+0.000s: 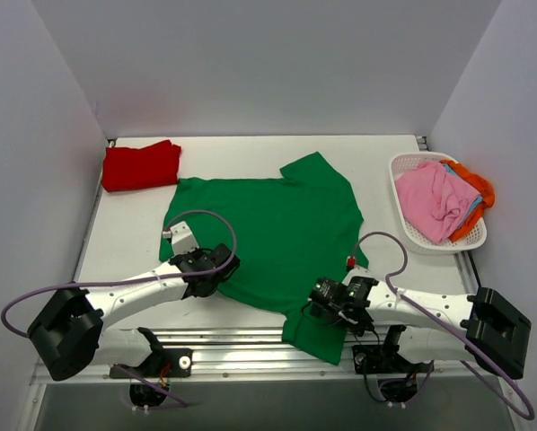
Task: Fold and stack the t-shirts
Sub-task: Fold the tshirt
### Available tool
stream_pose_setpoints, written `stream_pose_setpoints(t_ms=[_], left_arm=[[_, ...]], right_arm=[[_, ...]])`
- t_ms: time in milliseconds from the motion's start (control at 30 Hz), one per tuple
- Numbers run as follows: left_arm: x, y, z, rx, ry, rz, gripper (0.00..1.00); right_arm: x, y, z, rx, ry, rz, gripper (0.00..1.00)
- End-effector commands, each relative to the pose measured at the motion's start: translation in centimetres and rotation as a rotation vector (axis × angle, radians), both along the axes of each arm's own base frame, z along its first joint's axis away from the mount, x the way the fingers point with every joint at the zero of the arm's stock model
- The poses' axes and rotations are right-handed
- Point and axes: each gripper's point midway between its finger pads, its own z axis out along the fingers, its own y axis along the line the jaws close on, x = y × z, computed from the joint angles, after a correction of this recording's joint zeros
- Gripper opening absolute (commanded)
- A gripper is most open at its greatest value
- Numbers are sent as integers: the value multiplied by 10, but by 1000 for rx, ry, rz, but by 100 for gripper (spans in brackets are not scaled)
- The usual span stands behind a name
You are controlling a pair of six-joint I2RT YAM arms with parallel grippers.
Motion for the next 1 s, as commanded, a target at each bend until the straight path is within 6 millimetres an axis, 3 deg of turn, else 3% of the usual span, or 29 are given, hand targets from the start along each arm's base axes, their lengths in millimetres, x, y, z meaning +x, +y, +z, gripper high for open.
stream_pose_setpoints(t_ms=[0, 100, 133, 233, 267, 433, 600, 833, 967], left_arm=[[9, -2, 12, -37, -46, 13, 2], [10, -2, 13, -47, -52, 12, 2], [11, -1, 12, -44, -50, 10, 2], [12, -1, 11, -39, -43, 10, 2], [12, -1, 10, -37, -41, 9, 2], [13, -3, 9, -40, -35, 10, 2], [9, -2, 18, -49, -23, 7, 2], [7, 8, 52, -72, -92, -5, 2], [13, 16, 64, -81, -123, 15, 2]], right_arm=[[10, -9, -1, -84, 29, 119, 87], [21, -10, -3, -104, 43, 138, 74], [24, -9, -4, -105, 41, 139, 61], [29, -9, -3, -108, 36, 147, 41], [30, -8, -3, -110, 36, 148, 28], [29, -10, -3, -117, 38, 154, 0], [41, -8, 15, -104, -38, 143, 0], [86, 12, 78, -8, -305, 98, 0], [110, 28, 96, 26, -398, 79, 0]])
